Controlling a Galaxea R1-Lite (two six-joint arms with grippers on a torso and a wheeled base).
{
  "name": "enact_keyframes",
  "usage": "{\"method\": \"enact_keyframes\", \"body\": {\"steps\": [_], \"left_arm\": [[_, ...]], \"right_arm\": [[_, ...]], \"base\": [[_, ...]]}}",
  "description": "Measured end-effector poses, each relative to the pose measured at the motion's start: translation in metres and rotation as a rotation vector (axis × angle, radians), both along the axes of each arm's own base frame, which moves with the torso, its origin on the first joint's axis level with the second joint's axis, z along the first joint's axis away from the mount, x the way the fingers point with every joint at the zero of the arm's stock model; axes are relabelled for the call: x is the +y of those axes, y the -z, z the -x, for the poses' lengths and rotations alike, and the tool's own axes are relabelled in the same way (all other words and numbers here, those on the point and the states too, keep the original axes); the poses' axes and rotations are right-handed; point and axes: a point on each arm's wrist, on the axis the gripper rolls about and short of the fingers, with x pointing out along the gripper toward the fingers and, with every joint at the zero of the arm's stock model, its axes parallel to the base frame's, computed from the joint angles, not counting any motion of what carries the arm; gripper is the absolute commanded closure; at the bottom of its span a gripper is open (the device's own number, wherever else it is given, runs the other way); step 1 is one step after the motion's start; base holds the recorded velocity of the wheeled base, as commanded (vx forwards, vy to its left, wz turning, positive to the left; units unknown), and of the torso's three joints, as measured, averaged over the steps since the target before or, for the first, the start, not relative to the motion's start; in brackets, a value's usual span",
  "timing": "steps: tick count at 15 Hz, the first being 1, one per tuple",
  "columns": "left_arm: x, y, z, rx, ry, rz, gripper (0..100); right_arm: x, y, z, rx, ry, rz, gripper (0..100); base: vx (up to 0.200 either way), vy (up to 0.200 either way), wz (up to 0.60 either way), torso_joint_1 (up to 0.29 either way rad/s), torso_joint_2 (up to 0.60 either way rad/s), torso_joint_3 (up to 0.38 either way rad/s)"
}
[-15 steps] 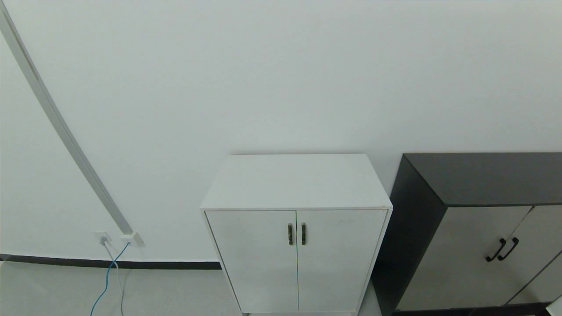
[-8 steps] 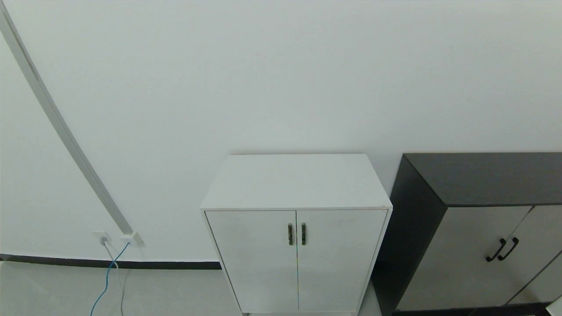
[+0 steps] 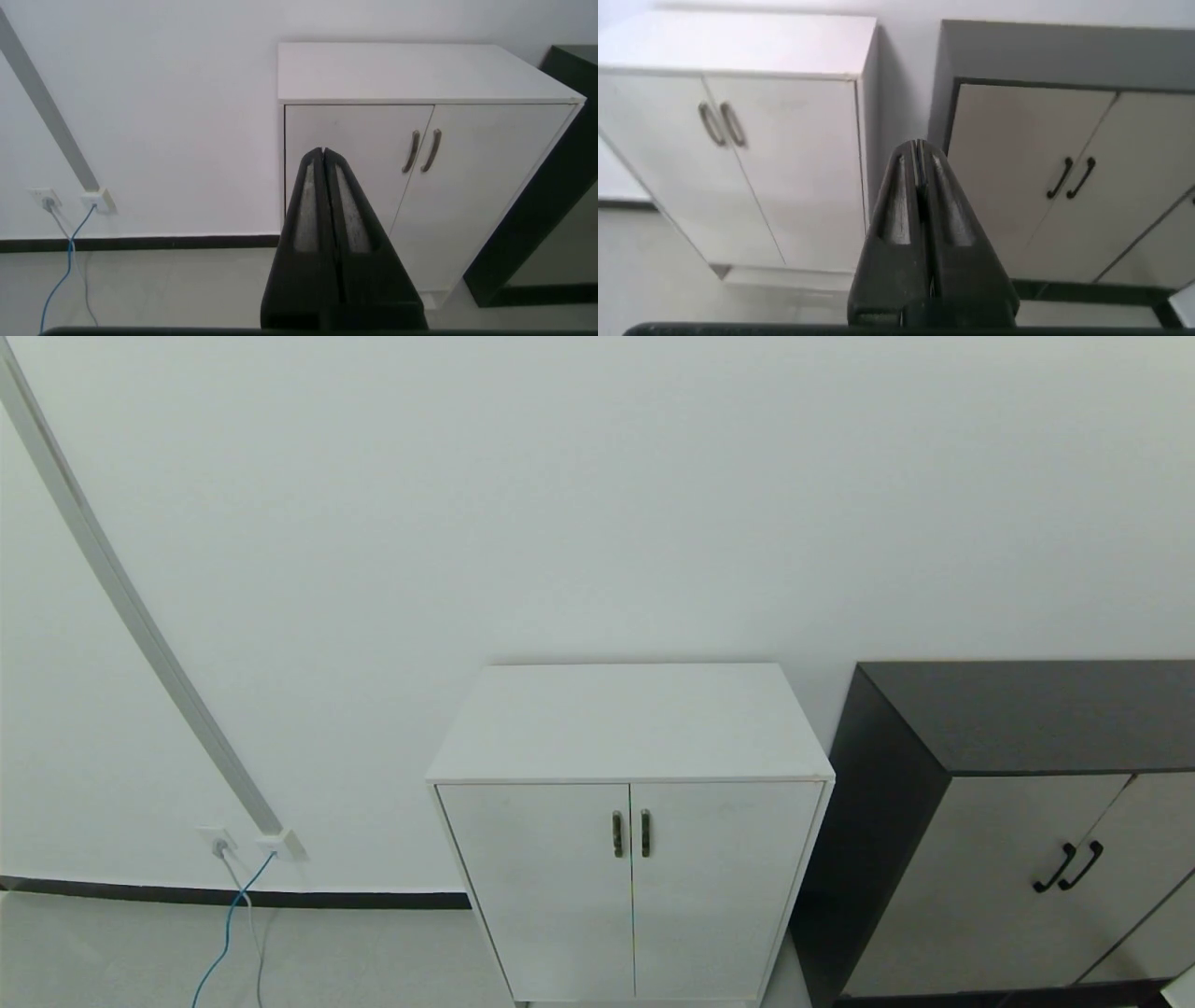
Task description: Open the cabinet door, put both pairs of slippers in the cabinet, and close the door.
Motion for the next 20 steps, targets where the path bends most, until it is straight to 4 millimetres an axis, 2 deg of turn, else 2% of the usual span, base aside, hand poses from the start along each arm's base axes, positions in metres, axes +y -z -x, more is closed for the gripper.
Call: {"method": "enact_keyframes", "body": {"steps": [6,9,20], "left_arm": [[0.0,-0.0001,0.0,-0.001,0.0,0.0,100],[0.0,-0.0001,0.0,-0.001,0.0,0.001,100],[0.0,0.0001,0.0,0.0,0.0,-0.006,100]], "right_arm": [[-0.0006,0.0002,0.0016,-0.022,0.038,-0.09,100],[-0.0019,0.0003,0.0017,-0.028,0.096,-0.104,100],[-0.0021,0.0003,0.0018,-0.03,0.102,-0.106,100]], "base": [[0.0,0.0,0.0,0.0,0.0,0.0],[0.0,0.0,0.0,0.0,0.0,0.0],[0.0,0.0,0.0,0.0,0.0,0.0]]}}
